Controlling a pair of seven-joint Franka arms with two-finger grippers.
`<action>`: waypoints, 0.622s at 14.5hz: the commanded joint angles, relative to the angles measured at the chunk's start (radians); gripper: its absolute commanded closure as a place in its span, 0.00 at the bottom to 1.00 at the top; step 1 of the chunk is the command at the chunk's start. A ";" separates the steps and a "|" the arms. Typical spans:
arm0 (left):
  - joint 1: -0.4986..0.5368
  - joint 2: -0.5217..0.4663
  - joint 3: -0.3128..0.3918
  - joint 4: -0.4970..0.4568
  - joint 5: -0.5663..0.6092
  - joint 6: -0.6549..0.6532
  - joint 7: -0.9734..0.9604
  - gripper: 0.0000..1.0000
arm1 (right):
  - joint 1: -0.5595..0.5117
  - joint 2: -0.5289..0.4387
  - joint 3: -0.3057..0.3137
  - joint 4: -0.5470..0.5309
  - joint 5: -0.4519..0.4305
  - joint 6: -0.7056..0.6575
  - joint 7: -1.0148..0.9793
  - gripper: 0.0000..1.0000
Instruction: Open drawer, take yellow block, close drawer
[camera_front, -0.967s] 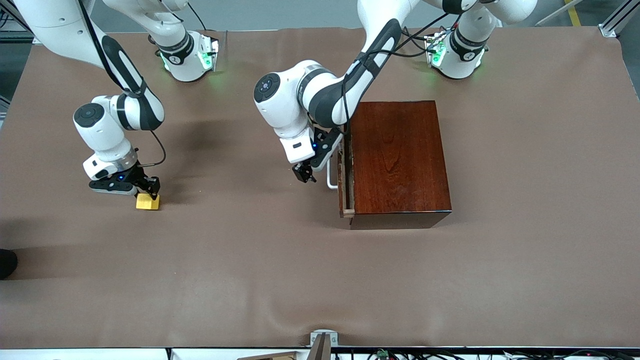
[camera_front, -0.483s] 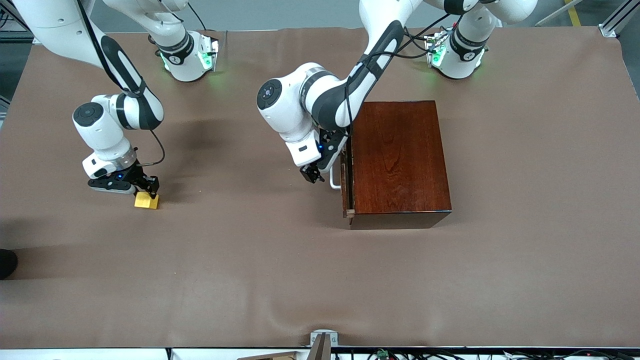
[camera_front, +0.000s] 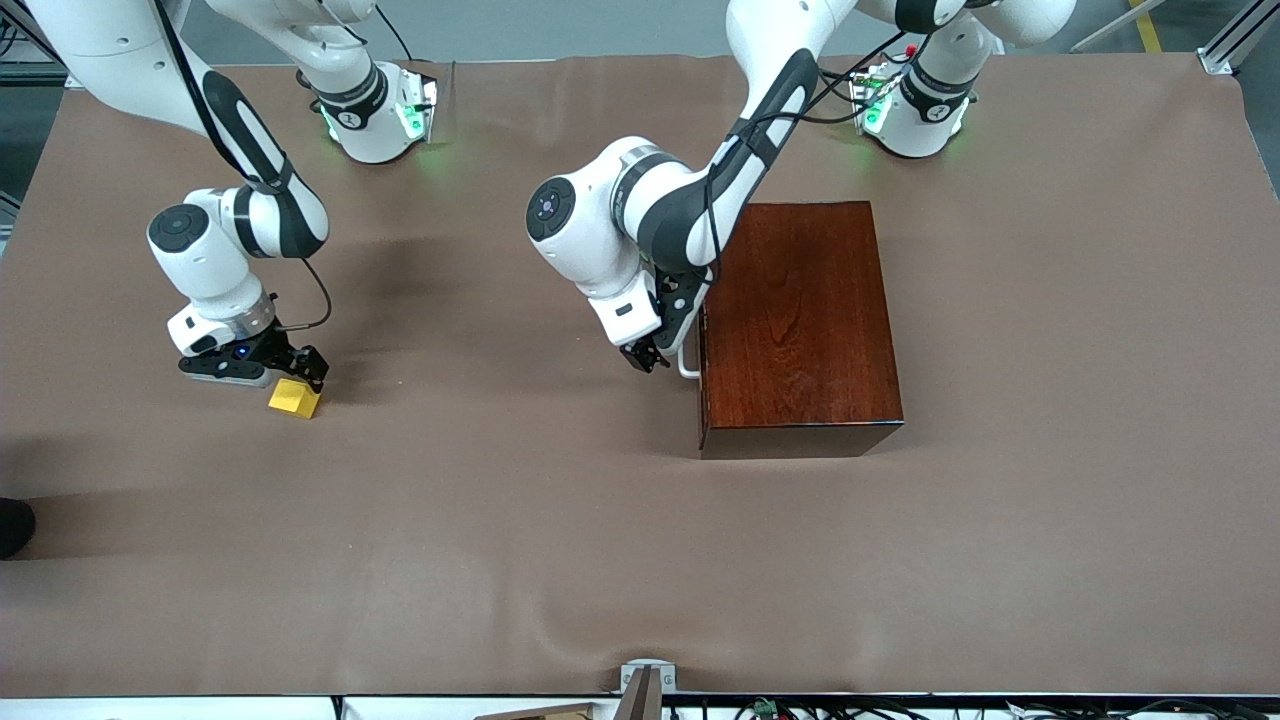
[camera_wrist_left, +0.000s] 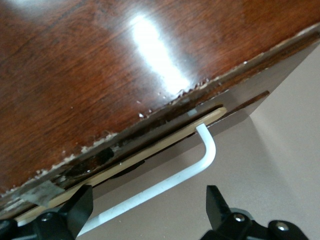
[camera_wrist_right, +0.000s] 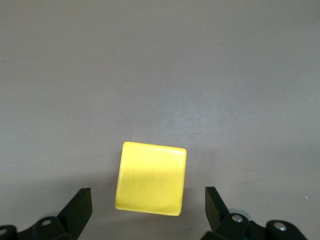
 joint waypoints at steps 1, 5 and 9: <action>0.016 -0.021 0.006 -0.014 0.025 -0.022 0.028 0.00 | -0.005 -0.043 0.016 0.010 -0.016 -0.053 0.008 0.00; 0.030 -0.021 0.006 -0.014 0.028 -0.023 0.029 0.00 | 0.016 -0.066 0.023 0.108 -0.015 -0.248 0.008 0.00; 0.023 -0.021 0.005 -0.012 0.032 -0.021 0.043 0.00 | 0.044 -0.070 0.023 0.211 -0.005 -0.400 0.009 0.00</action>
